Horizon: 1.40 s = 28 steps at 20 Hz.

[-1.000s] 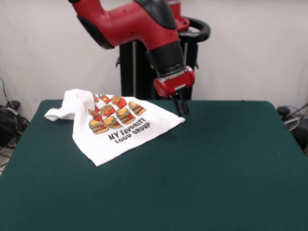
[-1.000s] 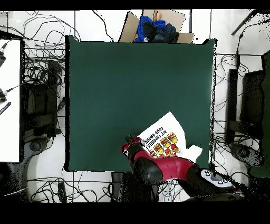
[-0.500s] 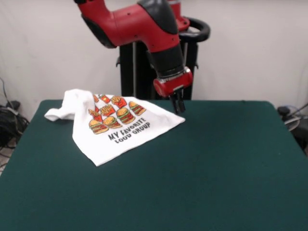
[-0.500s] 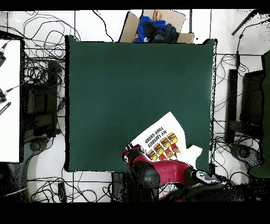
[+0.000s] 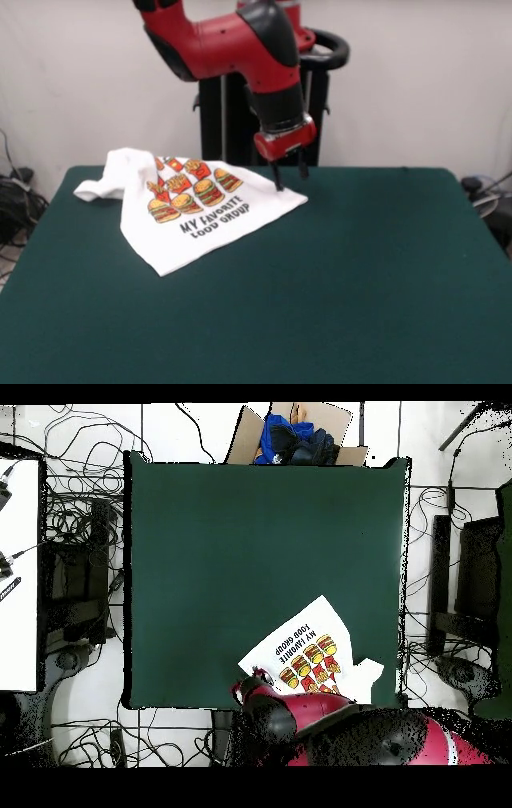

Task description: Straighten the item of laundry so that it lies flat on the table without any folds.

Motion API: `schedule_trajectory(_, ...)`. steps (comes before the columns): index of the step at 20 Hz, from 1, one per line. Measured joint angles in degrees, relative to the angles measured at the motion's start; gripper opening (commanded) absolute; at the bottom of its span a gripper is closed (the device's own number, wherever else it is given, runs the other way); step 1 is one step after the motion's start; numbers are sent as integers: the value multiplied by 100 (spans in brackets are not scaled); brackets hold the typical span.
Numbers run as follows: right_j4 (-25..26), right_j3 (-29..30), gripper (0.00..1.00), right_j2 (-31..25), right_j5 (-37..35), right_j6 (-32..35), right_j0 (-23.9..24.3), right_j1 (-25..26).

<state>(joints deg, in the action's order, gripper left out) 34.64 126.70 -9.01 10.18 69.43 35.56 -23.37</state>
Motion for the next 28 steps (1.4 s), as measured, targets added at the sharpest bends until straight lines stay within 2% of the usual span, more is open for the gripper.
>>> schedule_trajectory(12, 8, -90, 100, 373, 64, 0, -210, 37)
schedule_trajectory(28, 15, -100, 100, 665, 1539, 0, -459, 123)
